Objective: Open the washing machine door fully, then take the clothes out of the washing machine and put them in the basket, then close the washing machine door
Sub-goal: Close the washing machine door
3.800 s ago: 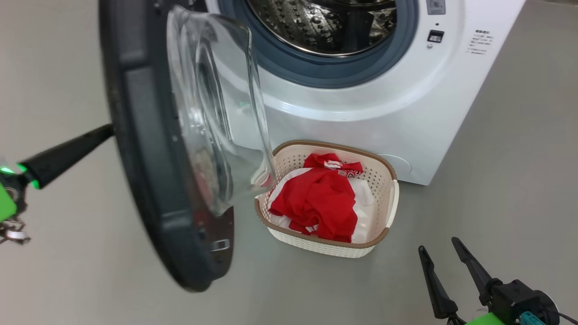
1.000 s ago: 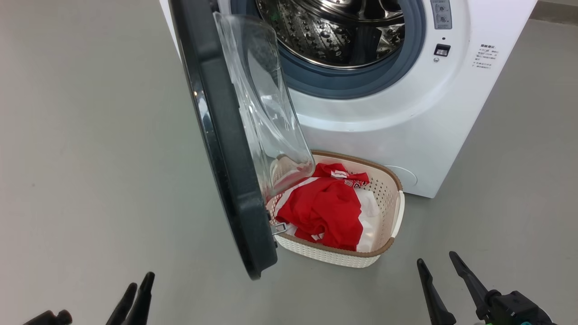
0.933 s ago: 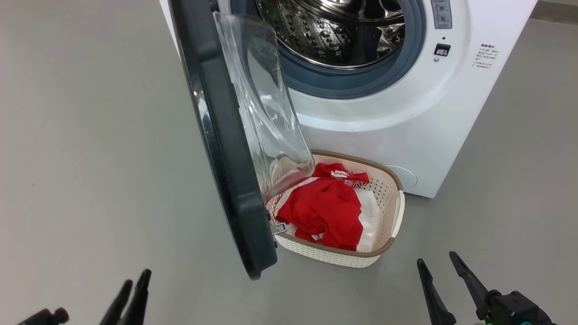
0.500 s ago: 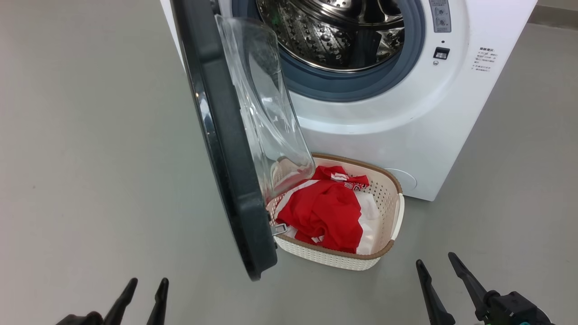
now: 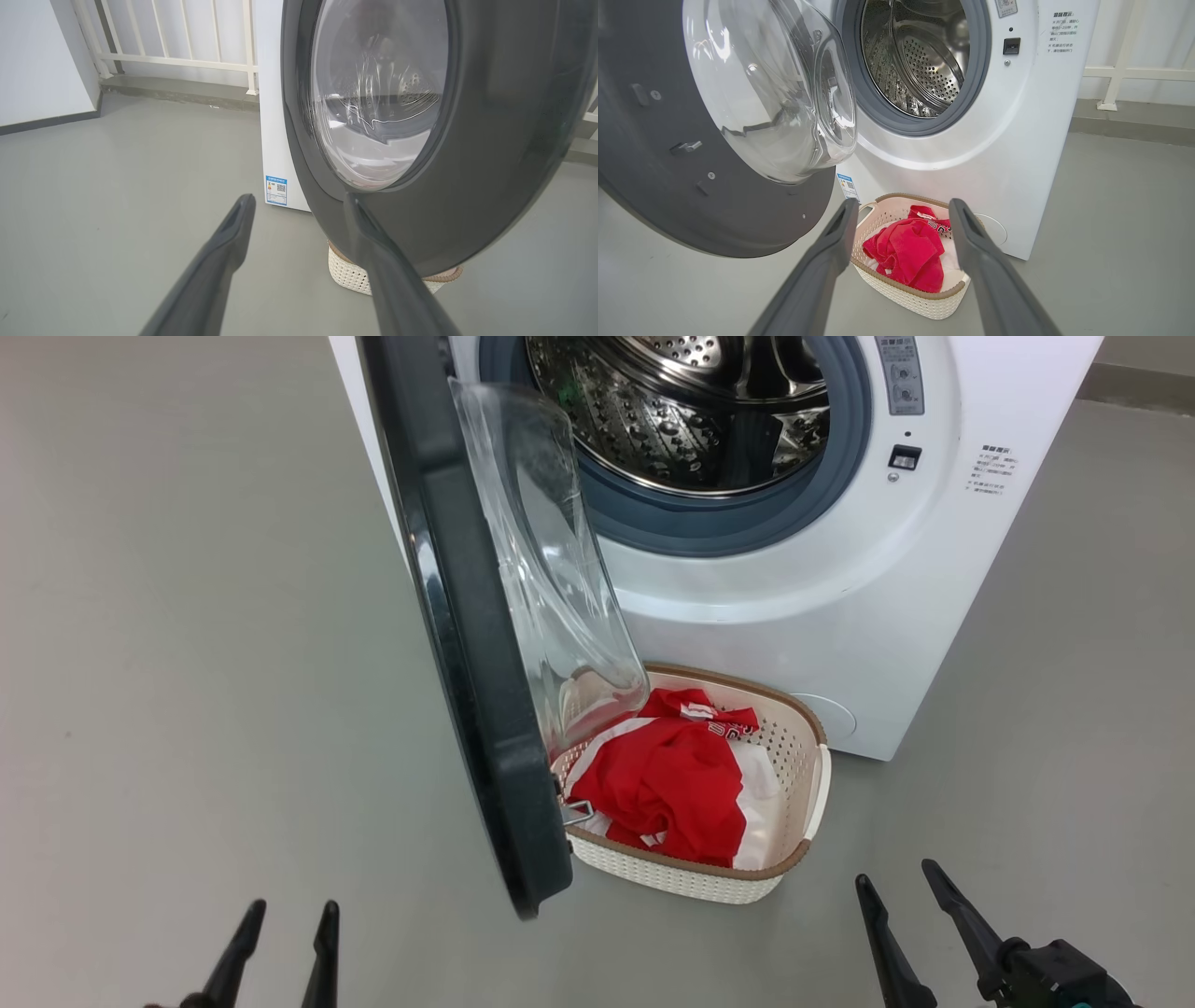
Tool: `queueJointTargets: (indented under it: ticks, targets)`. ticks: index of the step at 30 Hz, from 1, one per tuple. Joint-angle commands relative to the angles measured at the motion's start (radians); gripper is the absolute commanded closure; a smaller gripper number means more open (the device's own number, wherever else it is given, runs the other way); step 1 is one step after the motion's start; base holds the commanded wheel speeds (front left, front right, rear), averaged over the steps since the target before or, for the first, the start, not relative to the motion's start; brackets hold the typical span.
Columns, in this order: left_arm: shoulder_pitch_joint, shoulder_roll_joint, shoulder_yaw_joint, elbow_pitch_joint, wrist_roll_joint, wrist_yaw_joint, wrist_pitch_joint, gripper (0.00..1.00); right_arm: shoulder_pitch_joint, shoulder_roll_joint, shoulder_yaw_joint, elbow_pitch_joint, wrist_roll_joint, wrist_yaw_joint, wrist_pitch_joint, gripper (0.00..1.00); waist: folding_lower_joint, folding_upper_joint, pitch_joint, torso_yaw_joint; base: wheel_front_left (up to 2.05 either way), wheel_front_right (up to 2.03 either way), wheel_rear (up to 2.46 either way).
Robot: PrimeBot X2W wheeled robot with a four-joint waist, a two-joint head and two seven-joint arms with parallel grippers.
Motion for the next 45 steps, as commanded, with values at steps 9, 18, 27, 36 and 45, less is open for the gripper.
queueJointTargets:
  ticks: [9,18,27,36,45]
  targets:
    - [-0.005,-0.008,0.044,-0.018,0.020,0.001,-0.012,0.00,-0.027,-0.010,0.024,-0.022,0.012,0.008,-0.006,0.00,0.0000,0.0000,0.004,-0.007,0.00,0.00,0.00]
    - [-0.010,-0.008,0.055,-0.021,0.020,0.001,-0.012,0.00,-0.030,-0.010,0.021,-0.022,0.009,0.008,-0.006,0.00,0.0000,0.0000,0.011,-0.008,0.00,0.00,0.00]
    - [-0.043,-0.035,0.083,-0.039,-0.127,0.001,-0.012,1.00,-0.033,-0.010,0.017,-0.024,0.013,0.008,-0.006,0.00,0.0000,0.0000,0.014,-0.006,0.00,0.00,0.00]
    - [-0.095,0.007,-0.005,-0.091,-0.861,0.001,-0.012,1.00,-0.044,-0.010,0.021,-0.024,0.017,0.008,-0.006,0.00,0.0000,0.0000,0.024,-0.017,0.00,0.00,0.00]
    - [-0.137,0.200,-0.138,-0.178,-1.248,0.001,0.048,1.00,-0.056,-0.010,0.021,-0.024,0.018,0.008,-0.006,0.00,0.0000,0.0000,0.044,-0.043,0.00,0.00,0.00]
